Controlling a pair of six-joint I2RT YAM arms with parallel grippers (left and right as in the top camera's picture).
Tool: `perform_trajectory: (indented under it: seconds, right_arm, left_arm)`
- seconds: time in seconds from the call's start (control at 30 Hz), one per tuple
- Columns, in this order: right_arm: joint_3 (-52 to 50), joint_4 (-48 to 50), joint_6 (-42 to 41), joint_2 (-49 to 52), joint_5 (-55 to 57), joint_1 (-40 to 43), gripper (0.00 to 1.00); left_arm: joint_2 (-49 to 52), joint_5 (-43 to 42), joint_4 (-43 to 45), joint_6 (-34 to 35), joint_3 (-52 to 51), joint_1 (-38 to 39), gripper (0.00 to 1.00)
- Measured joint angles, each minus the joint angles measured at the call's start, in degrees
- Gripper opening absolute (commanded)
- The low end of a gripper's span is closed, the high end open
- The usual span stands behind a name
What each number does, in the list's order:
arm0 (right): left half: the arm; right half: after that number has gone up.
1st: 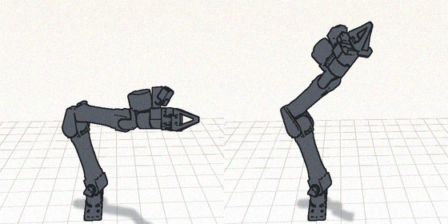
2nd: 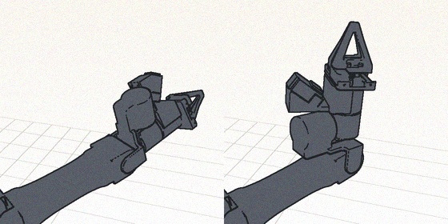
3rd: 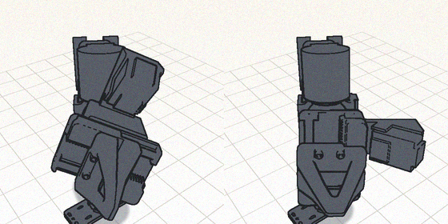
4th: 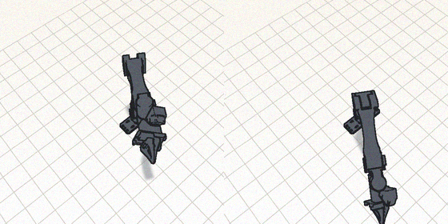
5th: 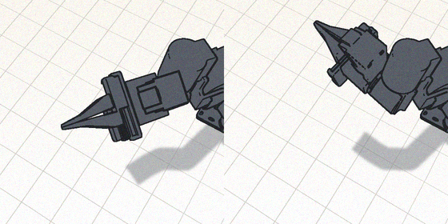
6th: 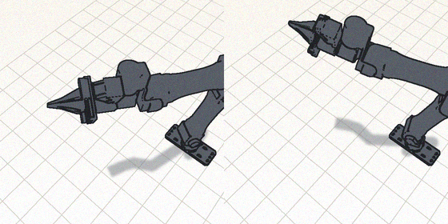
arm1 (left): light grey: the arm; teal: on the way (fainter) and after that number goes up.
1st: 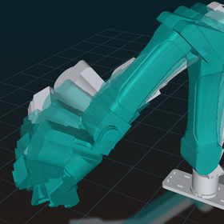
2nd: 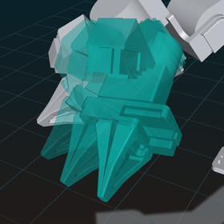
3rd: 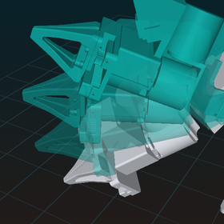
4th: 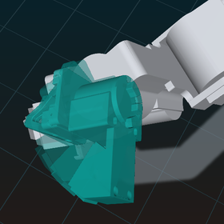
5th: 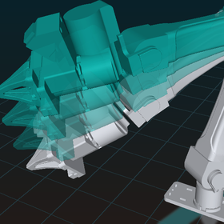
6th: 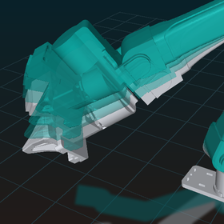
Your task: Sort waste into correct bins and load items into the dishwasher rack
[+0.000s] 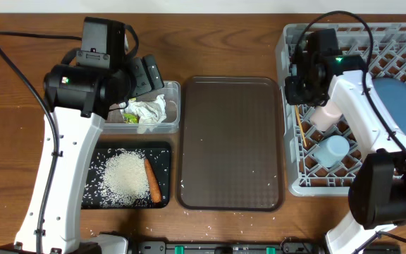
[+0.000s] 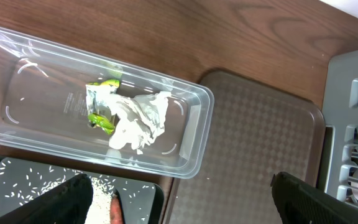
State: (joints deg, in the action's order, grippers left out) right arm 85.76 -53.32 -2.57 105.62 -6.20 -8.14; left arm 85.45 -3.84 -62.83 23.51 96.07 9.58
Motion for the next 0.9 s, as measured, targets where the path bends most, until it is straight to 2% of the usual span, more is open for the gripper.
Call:
perform_trajectory:
  seconds: [0.23, 0.5, 0.7, 0.9]
  right_arm:
    - [2.45, 0.09, -0.15, 0.00, -0.68, -6.03, 0.32]
    - [2.67, -2.91, -3.23, 0.00, -0.98, -12.39, 0.28]
    - [2.67, -7.23, -4.92, 0.00, -1.42, -18.84, 0.35]
    - [2.69, -4.33, -5.60, 0.00, -1.46, -21.84, 0.38]
  left_arm:
    - [0.00, 0.00, 0.00, 0.00, 0.00, 0.00, 0.94]
    - [0.00, 0.00, 0.02, 0.00, 0.00, 0.00, 0.94]
    - [0.00, 0.00, 0.00, 0.00, 0.00, 0.00, 0.94]
    - [0.00, 0.00, 0.00, 0.00, 0.00, 0.00, 0.94]
